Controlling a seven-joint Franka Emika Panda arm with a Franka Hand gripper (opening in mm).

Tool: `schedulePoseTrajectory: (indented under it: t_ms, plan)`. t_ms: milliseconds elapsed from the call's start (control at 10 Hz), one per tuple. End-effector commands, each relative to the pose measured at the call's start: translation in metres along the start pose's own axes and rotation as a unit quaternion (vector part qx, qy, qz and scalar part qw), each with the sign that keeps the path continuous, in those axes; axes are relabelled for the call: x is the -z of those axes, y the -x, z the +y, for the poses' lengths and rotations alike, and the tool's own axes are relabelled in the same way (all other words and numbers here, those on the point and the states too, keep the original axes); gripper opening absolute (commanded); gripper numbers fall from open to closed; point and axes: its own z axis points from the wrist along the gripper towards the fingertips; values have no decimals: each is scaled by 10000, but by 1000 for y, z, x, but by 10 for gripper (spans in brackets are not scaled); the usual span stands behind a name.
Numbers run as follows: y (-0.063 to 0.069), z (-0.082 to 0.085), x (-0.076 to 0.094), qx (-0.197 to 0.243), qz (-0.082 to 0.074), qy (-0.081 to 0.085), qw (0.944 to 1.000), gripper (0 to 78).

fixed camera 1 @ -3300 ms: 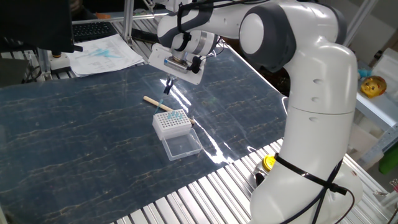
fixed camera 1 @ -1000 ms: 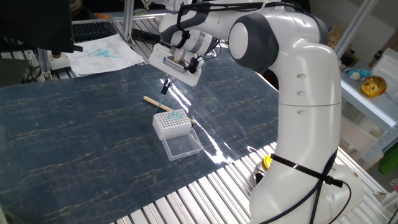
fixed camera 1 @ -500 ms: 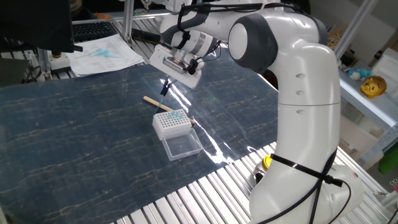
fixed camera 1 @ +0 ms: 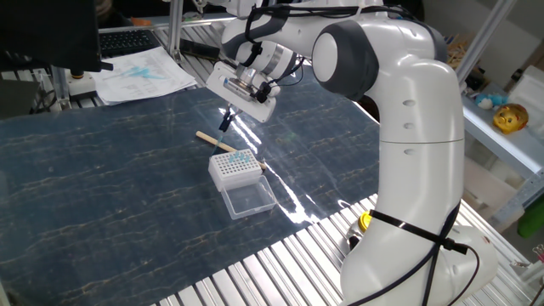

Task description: Insert a medium pipette tip into the holder for medium pipette tips

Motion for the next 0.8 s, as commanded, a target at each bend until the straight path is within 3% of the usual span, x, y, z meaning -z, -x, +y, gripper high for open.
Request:
schedulePoseTrajectory:
  t_ms: [100, 800]
  plan:
    - [0, 1, 2, -86, -12, 21, 10000, 775]
    - [0, 1, 2, -86, -12, 21, 10000, 775]
